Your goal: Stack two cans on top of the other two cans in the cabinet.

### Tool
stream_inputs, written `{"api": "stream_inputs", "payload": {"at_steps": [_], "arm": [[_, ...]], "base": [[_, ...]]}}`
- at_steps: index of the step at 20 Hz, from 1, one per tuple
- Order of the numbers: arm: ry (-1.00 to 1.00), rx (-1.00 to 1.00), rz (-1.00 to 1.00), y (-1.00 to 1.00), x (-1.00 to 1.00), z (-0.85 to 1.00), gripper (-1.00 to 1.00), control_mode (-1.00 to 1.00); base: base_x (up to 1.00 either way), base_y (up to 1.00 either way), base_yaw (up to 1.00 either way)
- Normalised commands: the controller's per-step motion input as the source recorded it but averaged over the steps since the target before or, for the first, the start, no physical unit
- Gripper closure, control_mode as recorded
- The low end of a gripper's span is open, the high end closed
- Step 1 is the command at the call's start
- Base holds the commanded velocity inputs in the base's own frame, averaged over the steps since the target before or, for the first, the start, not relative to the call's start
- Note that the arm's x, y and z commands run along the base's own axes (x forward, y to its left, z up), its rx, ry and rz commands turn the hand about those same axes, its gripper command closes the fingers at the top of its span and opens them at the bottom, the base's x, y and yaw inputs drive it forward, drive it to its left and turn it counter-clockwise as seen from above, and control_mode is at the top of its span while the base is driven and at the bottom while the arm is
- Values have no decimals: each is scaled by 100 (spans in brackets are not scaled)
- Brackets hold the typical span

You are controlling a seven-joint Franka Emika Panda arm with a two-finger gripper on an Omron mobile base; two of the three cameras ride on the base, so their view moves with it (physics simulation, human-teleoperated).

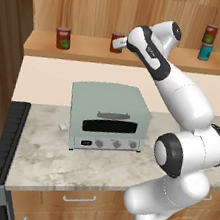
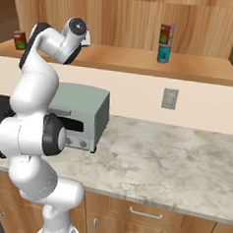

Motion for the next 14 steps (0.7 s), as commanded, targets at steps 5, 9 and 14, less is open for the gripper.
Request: {"api": "stream_inputs", "payload": {"at_steps": [5, 9, 14], "arm": [[0, 0, 0, 8, 24, -2, -100, -100], [0, 0, 0, 6, 13, 0, -100, -100], [0, 0, 0, 7, 14, -6, -100, -100]], "base": [[0, 0, 0], [0, 0, 0], [0, 0, 0]]}}
